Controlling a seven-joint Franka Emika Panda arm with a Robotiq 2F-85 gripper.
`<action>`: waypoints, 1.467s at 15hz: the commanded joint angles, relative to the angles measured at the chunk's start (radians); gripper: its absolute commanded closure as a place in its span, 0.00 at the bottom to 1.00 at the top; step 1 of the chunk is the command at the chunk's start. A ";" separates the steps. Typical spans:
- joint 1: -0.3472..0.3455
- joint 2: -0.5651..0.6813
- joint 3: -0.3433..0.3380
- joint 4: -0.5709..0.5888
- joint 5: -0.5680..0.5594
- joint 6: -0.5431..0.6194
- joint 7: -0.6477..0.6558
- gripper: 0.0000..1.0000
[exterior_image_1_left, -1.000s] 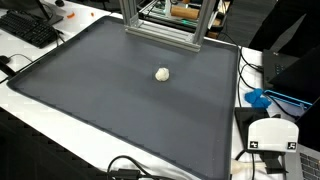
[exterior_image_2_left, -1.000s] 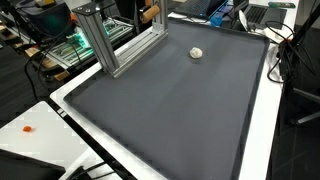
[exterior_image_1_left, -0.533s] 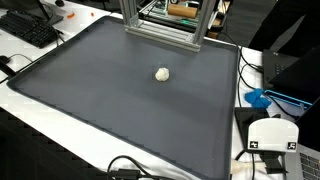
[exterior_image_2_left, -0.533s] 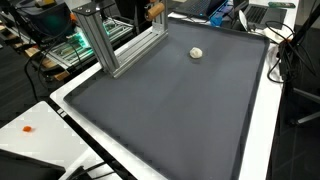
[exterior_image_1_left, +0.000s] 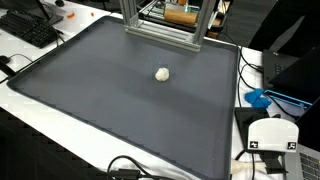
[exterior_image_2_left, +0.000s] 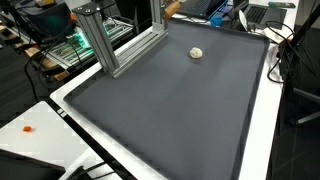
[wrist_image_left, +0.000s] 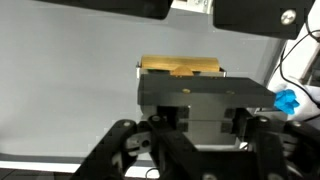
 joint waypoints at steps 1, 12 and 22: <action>0.002 0.092 -0.006 0.053 -0.002 0.078 -0.011 0.64; -0.009 0.331 0.007 0.119 -0.096 0.329 0.013 0.64; 0.003 0.355 -0.003 0.128 -0.083 0.323 -0.002 0.64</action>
